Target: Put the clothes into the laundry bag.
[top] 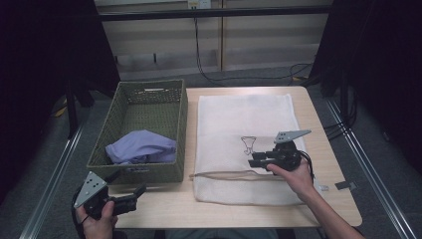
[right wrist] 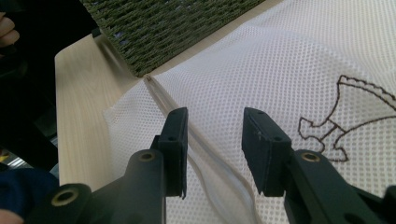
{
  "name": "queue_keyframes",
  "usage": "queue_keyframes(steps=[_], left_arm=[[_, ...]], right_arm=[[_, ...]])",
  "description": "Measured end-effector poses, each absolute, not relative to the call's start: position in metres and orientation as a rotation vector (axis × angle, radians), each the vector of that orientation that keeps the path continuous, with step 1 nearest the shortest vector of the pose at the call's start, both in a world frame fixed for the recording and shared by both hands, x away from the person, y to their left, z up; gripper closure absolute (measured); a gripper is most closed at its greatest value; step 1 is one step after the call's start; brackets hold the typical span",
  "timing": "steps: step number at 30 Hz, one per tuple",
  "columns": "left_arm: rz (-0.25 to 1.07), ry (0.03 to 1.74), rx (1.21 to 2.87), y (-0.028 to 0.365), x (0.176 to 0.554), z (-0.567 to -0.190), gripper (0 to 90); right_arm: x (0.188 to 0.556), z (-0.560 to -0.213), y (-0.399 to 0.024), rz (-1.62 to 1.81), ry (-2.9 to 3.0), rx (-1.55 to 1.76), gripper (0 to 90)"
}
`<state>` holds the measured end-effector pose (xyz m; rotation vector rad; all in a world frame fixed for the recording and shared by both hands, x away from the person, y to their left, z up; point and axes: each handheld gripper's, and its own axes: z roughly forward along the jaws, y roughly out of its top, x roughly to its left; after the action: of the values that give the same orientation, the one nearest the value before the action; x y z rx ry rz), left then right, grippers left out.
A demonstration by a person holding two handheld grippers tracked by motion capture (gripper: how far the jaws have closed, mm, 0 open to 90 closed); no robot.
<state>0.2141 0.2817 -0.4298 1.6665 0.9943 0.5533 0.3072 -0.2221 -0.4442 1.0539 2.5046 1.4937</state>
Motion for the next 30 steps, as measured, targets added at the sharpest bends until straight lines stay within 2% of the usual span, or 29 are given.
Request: queue_keyframes(steps=[8, 19, 27, 30], left_arm=[[0.541, 1.007, 1.638, 0.284, 0.214, -0.429, 2.4], [0.544, 1.006, 1.643, 0.284, 0.213, -0.429, 2.4], [0.553, 1.015, 1.649, 0.284, 0.214, -0.429, 2.4], [0.556, 1.013, 1.650, 0.285, 0.213, -0.429, 2.5]], right_arm=[[0.324, -0.453, -0.213, 1.484, 2.559, 1.072, 65.7], [0.326, -0.473, -0.203, 1.345, 2.665, 1.025, 68.5], [0.323, -0.483, -0.204, 1.277, 2.684, 1.014, 68.4], [0.323, -0.489, -0.201, 1.247, 2.702, 1.005, 65.9]])
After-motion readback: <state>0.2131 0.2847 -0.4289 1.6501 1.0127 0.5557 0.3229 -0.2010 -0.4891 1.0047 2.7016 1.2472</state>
